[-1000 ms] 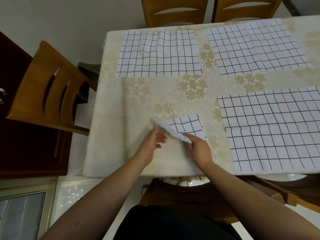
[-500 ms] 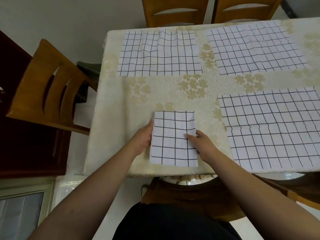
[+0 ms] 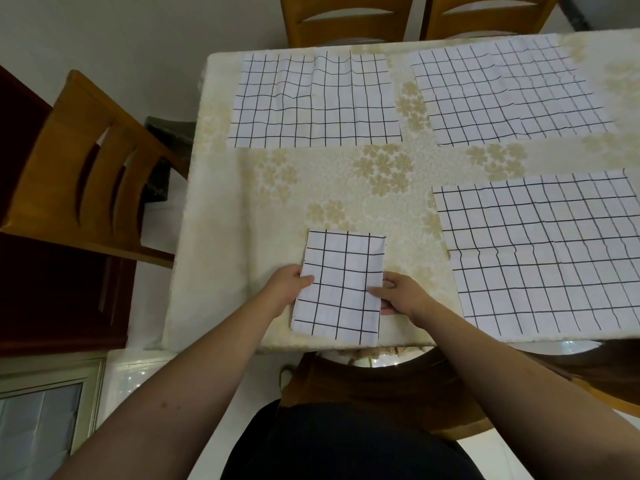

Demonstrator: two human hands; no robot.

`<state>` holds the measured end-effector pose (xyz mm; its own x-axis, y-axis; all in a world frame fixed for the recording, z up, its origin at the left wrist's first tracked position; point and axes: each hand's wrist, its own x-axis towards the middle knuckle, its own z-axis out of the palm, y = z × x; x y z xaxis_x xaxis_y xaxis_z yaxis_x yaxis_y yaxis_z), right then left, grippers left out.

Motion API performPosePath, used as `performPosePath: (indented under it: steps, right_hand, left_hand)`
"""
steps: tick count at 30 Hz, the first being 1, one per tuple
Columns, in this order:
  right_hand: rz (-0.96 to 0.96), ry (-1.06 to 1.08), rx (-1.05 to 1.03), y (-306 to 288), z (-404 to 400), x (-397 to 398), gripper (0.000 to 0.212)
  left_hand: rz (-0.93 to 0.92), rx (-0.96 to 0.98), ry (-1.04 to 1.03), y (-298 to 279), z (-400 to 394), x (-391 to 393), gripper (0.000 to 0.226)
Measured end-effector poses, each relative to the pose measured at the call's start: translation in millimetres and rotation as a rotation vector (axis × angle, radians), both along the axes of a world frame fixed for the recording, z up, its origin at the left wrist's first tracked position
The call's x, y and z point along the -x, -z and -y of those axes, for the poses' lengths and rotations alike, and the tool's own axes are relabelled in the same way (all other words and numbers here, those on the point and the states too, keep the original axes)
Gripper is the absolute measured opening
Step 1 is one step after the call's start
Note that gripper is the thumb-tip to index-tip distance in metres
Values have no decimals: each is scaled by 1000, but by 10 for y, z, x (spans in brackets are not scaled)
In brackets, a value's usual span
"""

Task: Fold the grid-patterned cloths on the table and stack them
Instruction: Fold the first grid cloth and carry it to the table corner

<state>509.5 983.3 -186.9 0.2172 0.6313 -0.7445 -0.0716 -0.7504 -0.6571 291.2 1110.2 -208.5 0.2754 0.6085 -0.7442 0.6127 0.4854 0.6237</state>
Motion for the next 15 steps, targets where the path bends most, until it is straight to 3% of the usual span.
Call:
performPosePath:
  steps: [6, 10, 12, 15]
  right_hand:
    - [15, 125, -64, -13, 50, 26, 26]
    - [-12, 181, -111, -15, 58, 9, 15]
    - [-18, 156, -129, -33, 58, -6, 22]
    - [13, 110, -148, -29, 65, -19, 37]
  left_hand:
    - [19, -16, 1, 33, -1, 95, 39]
    - [177, -22, -79, 33, 17, 151, 26]
    - [200, -29, -85, 20, 22, 175, 24]
    - [180, -68, -45, 13, 20, 215, 41]
